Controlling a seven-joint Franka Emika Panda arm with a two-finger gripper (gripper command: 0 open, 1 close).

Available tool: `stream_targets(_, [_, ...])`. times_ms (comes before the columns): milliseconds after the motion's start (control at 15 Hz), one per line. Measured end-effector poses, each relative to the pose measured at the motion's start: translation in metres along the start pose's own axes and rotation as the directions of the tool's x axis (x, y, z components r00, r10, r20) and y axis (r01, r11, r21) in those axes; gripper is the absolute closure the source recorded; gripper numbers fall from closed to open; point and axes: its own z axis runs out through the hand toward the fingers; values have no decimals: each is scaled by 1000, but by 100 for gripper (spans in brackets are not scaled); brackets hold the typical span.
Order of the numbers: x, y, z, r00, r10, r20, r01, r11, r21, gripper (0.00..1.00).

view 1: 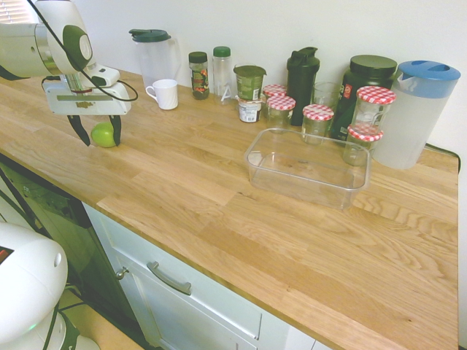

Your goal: Put the apple into the container

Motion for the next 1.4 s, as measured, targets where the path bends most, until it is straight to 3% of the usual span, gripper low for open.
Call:
stream_targets(667, [4, 1, -3, 1000, 21, -6, -21, 1000, 11, 100])
stream_targets(867, [30, 9, -53, 995, 97, -28, -95, 992, 80, 100])
stream_targets(1000, [65, 44, -111, 983, 179, -48, -173, 980, 103, 100])
stream_targets(1133, [108, 106, -156, 951, 304, -52, -299, 950, 87, 100])
stream_targets(1400, [183, 261, -182, 853, 522, -29, -519, 852, 71, 100])
